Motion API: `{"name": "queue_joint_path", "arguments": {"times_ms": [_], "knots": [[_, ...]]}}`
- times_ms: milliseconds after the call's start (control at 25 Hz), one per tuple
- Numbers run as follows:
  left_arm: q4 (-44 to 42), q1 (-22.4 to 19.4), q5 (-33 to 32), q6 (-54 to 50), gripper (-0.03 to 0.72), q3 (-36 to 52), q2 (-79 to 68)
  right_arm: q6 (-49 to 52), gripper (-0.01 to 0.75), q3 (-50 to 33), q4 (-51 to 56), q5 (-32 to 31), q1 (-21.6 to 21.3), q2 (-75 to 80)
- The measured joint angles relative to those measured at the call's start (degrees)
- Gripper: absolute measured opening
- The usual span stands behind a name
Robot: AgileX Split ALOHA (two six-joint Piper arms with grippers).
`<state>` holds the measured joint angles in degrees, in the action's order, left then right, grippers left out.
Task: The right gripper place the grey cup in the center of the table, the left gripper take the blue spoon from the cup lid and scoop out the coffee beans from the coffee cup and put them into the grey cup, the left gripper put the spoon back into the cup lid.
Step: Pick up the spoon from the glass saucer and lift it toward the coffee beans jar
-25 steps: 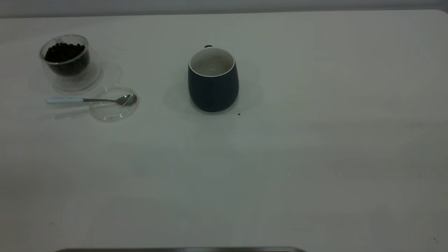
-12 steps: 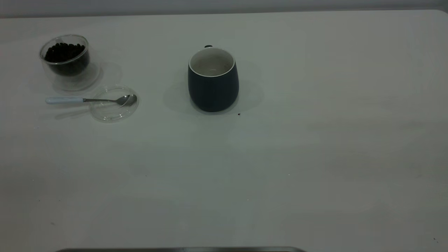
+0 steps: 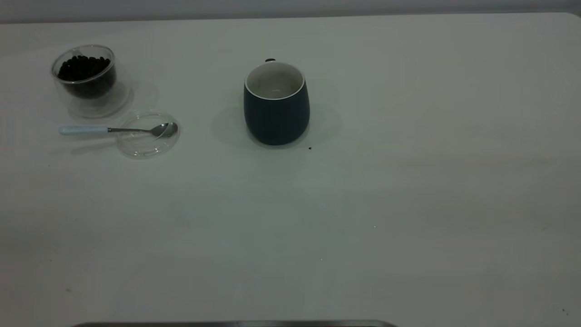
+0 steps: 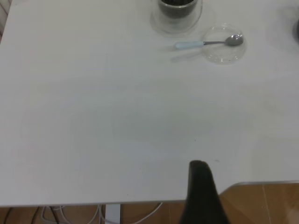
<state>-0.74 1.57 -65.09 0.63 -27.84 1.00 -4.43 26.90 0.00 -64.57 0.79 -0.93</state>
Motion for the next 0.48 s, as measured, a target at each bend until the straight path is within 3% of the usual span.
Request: {"name": "queue_joint_path", "arguments": {"times_ms": [480], "knots": [[0.23, 0.04, 0.0, -0.96, 0.589, 0.0, 0.0, 0.0, 0.462, 0.0, 0.0, -0.05, 0.0, 0.0]]}}
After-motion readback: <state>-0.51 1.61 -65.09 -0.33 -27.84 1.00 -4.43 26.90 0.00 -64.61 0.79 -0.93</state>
